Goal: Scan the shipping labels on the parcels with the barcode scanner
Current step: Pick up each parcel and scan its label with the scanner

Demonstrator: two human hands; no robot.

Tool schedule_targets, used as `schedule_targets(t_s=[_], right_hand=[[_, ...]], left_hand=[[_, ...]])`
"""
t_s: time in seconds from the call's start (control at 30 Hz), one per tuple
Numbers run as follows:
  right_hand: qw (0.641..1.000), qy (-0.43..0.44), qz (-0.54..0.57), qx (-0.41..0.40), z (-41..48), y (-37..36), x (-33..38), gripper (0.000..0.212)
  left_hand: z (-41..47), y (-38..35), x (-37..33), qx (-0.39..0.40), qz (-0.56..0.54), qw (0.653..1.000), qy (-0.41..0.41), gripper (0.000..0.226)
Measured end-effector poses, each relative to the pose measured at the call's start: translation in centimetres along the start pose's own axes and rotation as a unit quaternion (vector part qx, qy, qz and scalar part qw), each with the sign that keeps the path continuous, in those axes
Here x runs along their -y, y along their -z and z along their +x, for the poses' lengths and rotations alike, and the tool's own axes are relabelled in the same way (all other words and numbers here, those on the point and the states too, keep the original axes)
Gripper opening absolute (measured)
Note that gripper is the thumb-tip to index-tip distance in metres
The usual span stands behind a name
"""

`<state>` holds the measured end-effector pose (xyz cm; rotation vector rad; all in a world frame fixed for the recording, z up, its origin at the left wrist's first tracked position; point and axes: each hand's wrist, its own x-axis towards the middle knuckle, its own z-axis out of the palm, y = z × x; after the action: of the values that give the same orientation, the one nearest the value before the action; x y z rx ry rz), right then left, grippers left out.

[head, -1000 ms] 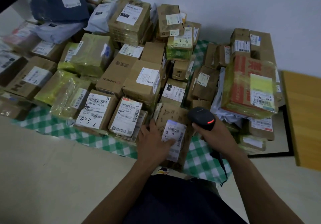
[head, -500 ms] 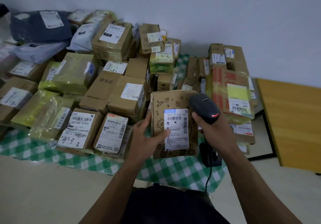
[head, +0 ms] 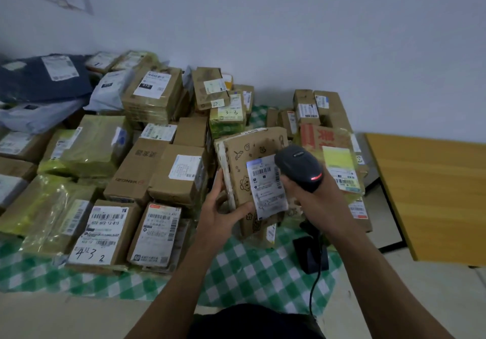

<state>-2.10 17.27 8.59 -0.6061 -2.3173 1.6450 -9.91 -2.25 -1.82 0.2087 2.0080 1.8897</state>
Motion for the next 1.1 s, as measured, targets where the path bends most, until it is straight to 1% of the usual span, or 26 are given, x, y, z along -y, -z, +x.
schedule_targets(t_s=[0.1,0.17,0.23,0.3,0.43,0.73,0.87,1.1], right_hand=[[0.998,-0.018,-0.042,0.034,-0.3,0.4,0.1,0.037],[0.995,-0.025,-0.070,0.063,-0.4,0.7,0.4,0.033],[0.991,-0.024,-0.096,0.090,-0.4,0.9,0.9,0.021],[0.991,-0.028,-0.087,0.100,-0.4,0.8,1.3,0.012],[0.993,-0.042,-0.058,0.099,-0.3,1.0,1.8,0.014],[0.990,-0.032,-0.064,0.121,0.1,1.2,1.6,0.013],[0.989,-0.030,-0.064,0.132,0.3,1.2,1.4,0.016],[0.990,-0.037,-0.045,0.128,0.5,1.3,1.3,0.018]], left_hand=[[2.1,-0.3,-0.4,-0.042,-0.001,0.999,0.007,0.108],[3.3,-0.3,-0.9,-0.057,0.020,0.998,0.001,0.111],[4.4,-0.4,-0.8,-0.058,0.049,0.997,-0.010,0.114],[5.0,-0.5,-1.1,-0.053,0.074,0.996,-0.020,0.116],[5.3,-0.5,-1.0,-0.048,0.089,0.994,-0.037,0.115],[5.1,-0.3,-1.6,-0.057,0.104,0.992,-0.031,0.111],[5.0,-0.2,-2.0,-0.059,0.108,0.992,-0.025,0.110],[5.4,0.1,-1.6,-0.062,0.067,0.995,-0.035,0.111]])
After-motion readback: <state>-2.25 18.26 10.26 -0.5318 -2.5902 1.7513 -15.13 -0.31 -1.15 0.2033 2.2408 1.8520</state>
